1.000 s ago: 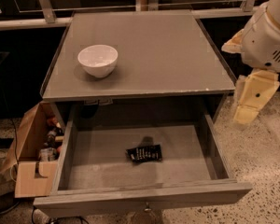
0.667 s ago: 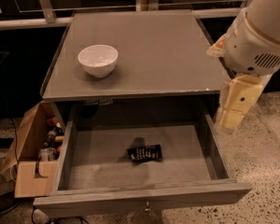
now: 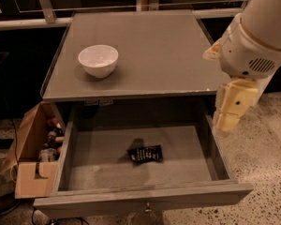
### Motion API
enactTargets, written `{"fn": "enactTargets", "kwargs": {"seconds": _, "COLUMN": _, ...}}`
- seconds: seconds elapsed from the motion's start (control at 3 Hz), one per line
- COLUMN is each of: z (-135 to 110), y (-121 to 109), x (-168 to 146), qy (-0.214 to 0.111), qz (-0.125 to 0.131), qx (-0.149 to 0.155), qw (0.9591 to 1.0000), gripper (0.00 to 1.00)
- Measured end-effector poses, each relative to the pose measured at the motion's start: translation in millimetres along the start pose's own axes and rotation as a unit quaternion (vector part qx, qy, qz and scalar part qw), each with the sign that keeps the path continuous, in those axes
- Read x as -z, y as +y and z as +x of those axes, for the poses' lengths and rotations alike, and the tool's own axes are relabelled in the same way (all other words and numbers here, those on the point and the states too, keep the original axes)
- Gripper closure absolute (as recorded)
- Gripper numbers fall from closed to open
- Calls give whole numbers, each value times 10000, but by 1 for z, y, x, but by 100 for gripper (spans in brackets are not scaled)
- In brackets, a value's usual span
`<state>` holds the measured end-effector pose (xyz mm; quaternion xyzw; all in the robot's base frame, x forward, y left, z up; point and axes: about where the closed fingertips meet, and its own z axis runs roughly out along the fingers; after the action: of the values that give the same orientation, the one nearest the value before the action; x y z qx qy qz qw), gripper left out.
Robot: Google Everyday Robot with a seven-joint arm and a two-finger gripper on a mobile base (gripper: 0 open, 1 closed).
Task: Pick rxbar chocolate from top drawer and place on counter
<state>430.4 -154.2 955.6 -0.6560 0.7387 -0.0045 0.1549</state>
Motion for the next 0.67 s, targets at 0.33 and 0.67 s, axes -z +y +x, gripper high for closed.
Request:
{"fn": "enactTargets", "kwargs": {"seconds": 0.33, "z": -19, "y": -6, "x": -75, "qy": 39, "qz": -354, "qx": 131, "qw": 9993, "gripper": 0}}
{"fn": "enactTargets", "kwargs": {"seconds": 0.67, "z": -19, "y": -6, "x": -75, "qy": 41, "qz": -359, "qx": 131, "qw": 9993, "gripper": 0}}
